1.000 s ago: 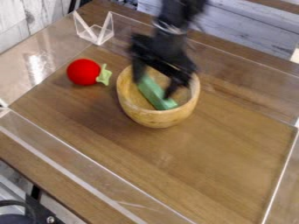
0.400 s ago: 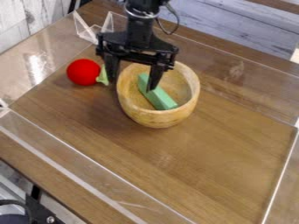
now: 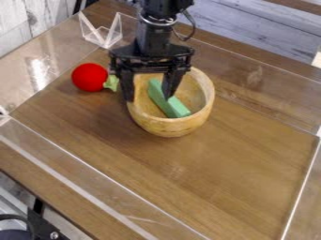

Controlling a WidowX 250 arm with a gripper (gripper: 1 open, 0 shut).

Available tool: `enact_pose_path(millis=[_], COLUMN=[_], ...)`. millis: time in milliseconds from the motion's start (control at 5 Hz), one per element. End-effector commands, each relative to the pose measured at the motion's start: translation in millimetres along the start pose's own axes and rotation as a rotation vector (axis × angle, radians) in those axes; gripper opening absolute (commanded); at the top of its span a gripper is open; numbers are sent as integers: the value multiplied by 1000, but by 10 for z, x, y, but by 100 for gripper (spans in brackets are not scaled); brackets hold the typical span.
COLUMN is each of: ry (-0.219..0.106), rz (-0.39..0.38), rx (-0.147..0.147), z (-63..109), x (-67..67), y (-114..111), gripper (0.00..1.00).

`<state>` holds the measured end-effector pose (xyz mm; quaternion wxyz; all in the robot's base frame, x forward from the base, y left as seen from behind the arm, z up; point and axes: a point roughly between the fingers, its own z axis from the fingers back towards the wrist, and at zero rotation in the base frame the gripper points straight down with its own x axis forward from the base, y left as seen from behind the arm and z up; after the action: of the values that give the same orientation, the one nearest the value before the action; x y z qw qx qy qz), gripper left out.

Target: Remove the green block from the brown bowl and put it on the table

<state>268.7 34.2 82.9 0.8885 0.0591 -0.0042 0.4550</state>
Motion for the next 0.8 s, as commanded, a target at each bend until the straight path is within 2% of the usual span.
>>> enact_pose_path(millis=[0, 200, 600], ry=[16, 59, 107], rz=[141, 205, 302], rx=[-37, -58, -92], z=[5, -48, -103], x=[67, 114, 401], y=[-54, -79, -122], gripper=[100, 100, 100])
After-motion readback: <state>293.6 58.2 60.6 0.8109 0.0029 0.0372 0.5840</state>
